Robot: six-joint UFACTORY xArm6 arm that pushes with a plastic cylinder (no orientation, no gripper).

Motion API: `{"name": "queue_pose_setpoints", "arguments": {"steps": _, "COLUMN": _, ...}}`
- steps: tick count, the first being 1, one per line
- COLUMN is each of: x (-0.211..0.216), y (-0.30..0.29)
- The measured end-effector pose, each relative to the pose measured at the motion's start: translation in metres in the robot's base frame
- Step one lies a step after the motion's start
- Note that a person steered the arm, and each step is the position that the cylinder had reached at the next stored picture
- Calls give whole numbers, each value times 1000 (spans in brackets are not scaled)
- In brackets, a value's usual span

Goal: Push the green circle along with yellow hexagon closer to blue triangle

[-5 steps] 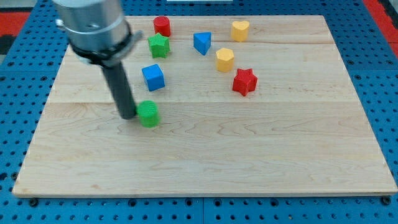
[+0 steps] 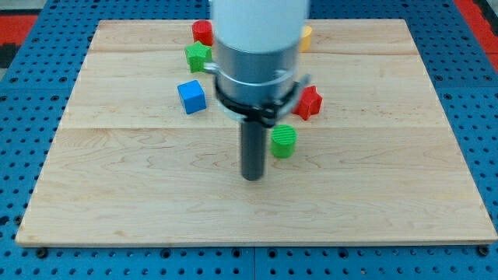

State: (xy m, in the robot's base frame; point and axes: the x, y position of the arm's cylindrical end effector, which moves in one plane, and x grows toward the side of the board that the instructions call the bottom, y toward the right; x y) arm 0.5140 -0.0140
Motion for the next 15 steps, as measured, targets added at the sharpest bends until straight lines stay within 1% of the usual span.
{"name": "queue_pose_setpoints", "arguments": {"steps": 1, "x": -31, "y": 26}}
{"name": "queue_pose_setpoints", "arguments": {"steps": 2, "x": -47, "y": 104}}
{"name": "queue_pose_setpoints", "arguments": {"steps": 3, "x": -70, "y": 163}}
{"name": "queue_pose_setpoints", "arguments": {"steps": 4, "x": -43, "y": 172}}
{"name": "queue_pose_setpoints", "arguments": {"steps": 5, "x": -39, "y": 207}}
{"name": "queue_pose_setpoints", "arguments": {"steps": 6, "x": -96, "y": 217}}
{"name": "queue_pose_setpoints", "arguments": {"steps": 7, "x": -143, "y": 190}}
{"name": "queue_pose_setpoints", "arguments": {"steps": 8, "x": -142, "y": 214}}
{"name": "queue_pose_setpoints", "arguments": {"steps": 9, "x": -157, "y": 235}}
{"name": "queue_pose_setpoints", "arguments": {"steps": 10, "x": -166, "y": 195}}
{"name": "queue_pose_setpoints", "arguments": {"steps": 11, "x": -173, "y": 173}}
{"name": "queue_pose_setpoints", "arguments": {"steps": 13, "x": -182, "y": 167}}
{"name": "queue_pose_setpoints", "arguments": {"steps": 15, "x": -182, "y": 147}}
